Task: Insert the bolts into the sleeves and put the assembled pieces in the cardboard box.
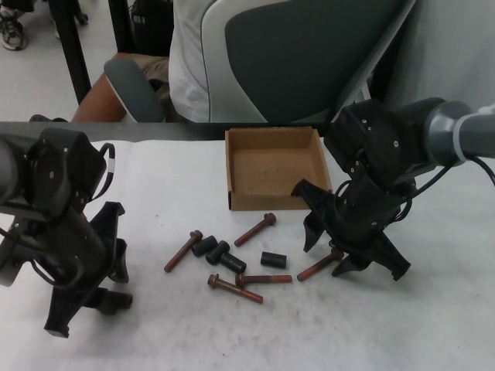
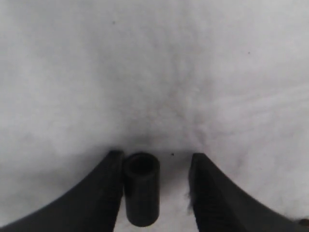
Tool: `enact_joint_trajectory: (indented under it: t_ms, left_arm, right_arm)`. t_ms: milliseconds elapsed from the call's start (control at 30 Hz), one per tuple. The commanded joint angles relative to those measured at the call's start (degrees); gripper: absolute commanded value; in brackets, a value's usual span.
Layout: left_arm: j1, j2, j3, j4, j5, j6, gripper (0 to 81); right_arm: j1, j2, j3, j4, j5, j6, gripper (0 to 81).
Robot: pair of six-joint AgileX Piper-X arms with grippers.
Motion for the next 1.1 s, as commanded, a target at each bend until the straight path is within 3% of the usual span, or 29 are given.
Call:
enact_joint_trajectory:
  t_ms: [0, 267, 367, 500, 600, 1067]
  left_arm:
    - [-0.1, 1.3, 0.0, -0.5, 2.2, -0.2, 42.6]
    - [-0.1, 1.3, 0.0, 0.2, 2.8, 0.1, 42.6]
    - [-0.1, 1.3, 0.1, 0.8, 2.8, 0.1, 41.7]
    - [-0.1, 1.3, 0.8, 1.3, 2.8, 0.5, 31.2]
    - [-0.1, 1.3, 1.3, 1.3, 2.6, 0.7, 27.2]
    - [-0.1, 1.3, 1.7, 0.8, 0.2, 1.6, 29.7]
  right_arm:
    - [-0.1, 0.1, -0.2, 0.3, 2.2, 0.1, 48.9]
    - [-0.1, 0.1, -0.2, 0.5, 3.5, 0.1, 46.3]
    - [-0.1, 0.4, -0.2, 0.5, 3.5, 0.1, 37.2]
    - [-0.1, 0.6, -0.2, 1.0, 3.0, 0.1, 20.4]
    - [-0.1, 0.6, -0.2, 2.0, 3.4, 0.1, 13.2]
    - [-0.1, 2.6, -0.2, 2.5, 0.4, 0.1, 17.1]
